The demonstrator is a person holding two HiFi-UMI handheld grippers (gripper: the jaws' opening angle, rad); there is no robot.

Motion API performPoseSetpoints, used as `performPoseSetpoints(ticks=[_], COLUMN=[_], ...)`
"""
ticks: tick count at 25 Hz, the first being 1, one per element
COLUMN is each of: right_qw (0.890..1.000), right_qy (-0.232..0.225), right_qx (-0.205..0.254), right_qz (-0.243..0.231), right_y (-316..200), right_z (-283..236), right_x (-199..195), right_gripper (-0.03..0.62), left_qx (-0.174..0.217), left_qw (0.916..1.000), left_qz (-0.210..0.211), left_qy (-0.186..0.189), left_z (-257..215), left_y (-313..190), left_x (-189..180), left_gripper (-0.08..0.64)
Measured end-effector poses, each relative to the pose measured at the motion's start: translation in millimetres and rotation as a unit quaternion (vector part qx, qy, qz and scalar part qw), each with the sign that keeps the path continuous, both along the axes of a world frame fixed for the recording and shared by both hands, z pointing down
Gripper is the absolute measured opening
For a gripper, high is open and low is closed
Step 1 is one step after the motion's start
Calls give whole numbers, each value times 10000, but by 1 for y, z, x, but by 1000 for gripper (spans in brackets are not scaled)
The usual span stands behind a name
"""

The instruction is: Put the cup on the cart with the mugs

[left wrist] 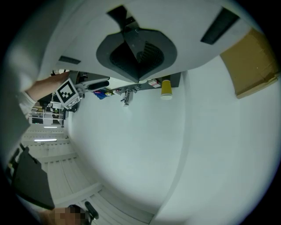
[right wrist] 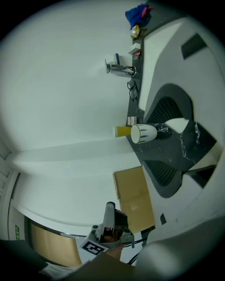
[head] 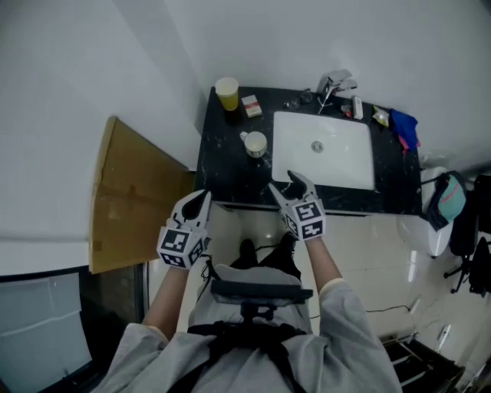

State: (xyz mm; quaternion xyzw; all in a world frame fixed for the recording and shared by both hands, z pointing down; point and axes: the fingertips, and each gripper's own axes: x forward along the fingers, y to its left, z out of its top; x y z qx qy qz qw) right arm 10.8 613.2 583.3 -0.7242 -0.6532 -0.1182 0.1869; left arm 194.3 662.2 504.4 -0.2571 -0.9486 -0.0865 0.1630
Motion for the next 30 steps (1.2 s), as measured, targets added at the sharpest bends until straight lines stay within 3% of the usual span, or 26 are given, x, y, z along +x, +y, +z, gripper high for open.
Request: performPoseSetpoints(ticks=[2, 7, 10, 16, 30], right_qw=[9999, 9992, 9977, 9948, 9923], right_qy=[-73, -237, -222, -312, -331], right_qx=[52, 24, -88, -73, -384], right_qz=[-62, -322, -632, -969, -1129], right_y=[20, 66, 92, 131, 177], right_z=[12, 35, 41, 62, 71], right_x=[-9, -23, -21, -11, 1], right_gripper=[341, 472, 517, 520, 520], left_qx=[88, 278, 419, 445, 653], left_qw=[9998, 9992, 9981, 9972, 9940], left_qz=[-165, -299, -441, -568, -855], left_qy=[-19, 0, 13, 169, 178], left_z=[2, 16, 24, 32, 48], left_y=[7, 6, 10, 13, 20], left_x=[-4, -17, -20, -16, -3], left_gripper=[3, 3, 3, 3, 3])
